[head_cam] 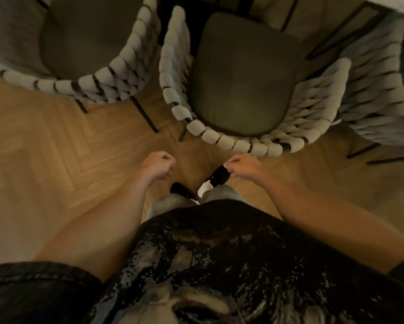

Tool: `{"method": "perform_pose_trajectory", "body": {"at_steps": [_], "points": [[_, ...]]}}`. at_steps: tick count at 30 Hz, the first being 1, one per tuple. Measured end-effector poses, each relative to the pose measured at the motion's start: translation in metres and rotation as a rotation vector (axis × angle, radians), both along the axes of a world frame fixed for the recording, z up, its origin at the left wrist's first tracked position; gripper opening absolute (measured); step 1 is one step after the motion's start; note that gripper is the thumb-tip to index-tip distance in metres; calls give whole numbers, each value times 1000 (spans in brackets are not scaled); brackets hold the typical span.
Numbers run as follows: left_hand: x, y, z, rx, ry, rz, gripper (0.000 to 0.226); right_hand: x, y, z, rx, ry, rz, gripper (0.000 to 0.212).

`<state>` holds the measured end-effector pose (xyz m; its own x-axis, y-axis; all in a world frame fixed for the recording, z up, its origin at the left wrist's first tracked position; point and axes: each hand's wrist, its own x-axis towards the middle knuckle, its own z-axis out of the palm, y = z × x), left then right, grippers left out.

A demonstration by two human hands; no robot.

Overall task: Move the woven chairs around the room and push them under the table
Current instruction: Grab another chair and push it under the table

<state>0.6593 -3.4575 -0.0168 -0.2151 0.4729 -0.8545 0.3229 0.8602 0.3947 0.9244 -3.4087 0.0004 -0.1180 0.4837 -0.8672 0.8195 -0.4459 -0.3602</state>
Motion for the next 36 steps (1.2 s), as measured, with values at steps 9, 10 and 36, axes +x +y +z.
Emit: {"method": "perform_pose_trajectory", "body": {"at_steps": [9,10,36], "points": [[31,65,-10,-16,-154,296,31,41,7,-23,-306,171,-924,72],[35,72,-11,-27,-183,344,36,46,10,-26,-329,184,-1021,78],[76,133,-60,30,-333,1068,35,80,65,-55,-157,368,-1901,30]]}}
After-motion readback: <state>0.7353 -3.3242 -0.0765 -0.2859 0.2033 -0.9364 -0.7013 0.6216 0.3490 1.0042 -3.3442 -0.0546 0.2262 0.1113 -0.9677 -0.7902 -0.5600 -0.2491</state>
